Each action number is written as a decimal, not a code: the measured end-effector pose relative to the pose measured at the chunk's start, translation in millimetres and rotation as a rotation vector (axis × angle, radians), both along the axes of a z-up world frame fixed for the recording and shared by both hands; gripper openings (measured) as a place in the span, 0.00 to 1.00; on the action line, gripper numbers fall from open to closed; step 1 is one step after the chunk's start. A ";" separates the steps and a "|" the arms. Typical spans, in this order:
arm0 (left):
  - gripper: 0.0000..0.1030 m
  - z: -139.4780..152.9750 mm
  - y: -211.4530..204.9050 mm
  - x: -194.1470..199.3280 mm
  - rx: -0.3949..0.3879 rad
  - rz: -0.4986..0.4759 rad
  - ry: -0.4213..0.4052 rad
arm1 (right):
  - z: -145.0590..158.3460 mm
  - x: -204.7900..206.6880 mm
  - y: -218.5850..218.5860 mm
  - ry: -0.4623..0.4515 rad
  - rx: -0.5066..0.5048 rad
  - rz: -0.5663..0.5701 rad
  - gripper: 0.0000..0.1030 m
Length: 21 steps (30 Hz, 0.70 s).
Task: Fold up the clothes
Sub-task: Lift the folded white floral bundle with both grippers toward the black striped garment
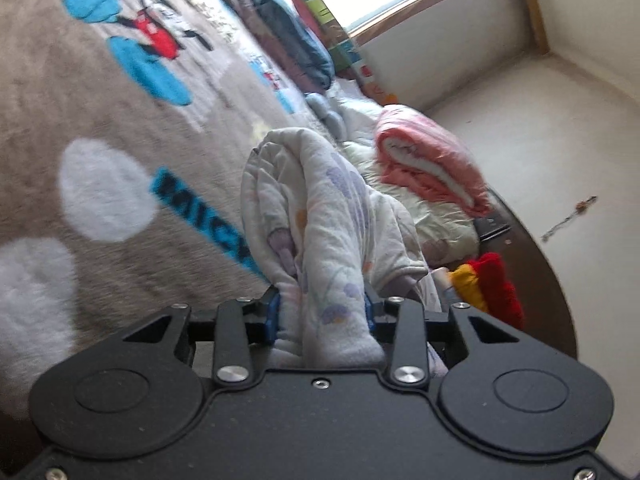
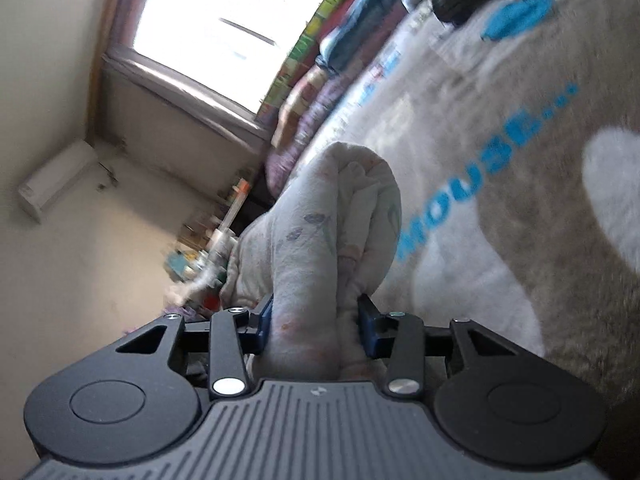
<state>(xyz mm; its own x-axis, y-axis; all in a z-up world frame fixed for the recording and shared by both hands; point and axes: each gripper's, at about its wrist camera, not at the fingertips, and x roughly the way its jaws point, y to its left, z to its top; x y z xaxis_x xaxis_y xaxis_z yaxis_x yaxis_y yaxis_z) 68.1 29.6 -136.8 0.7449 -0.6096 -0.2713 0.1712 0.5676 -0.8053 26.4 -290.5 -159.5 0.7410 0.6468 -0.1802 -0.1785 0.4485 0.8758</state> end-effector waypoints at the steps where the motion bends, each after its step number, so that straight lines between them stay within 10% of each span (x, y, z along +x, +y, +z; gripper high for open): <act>1: 0.34 3.2 -2.4 1.8 0.001 -0.007 -0.012 | 2.0 -1.6 -4.3 -0.021 0.016 -0.006 0.41; 11: 0.34 36.3 -38.4 83.4 0.007 -0.119 -0.087 | 19.9 21.1 -39.9 -0.169 0.039 -0.089 0.41; 21: 0.34 77.6 -124.5 254.4 0.029 -0.288 -0.152 | 44.9 117.2 -98.4 -0.292 -0.045 -0.282 0.41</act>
<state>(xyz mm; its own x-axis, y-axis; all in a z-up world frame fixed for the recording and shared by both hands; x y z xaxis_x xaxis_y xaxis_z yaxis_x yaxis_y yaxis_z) 322.5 -94.8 -59.2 0.5764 -0.7946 -0.1907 0.4449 0.5009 -0.7424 143.6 -388.9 -114.6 0.9125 0.4071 0.0406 -0.2811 0.5518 0.7852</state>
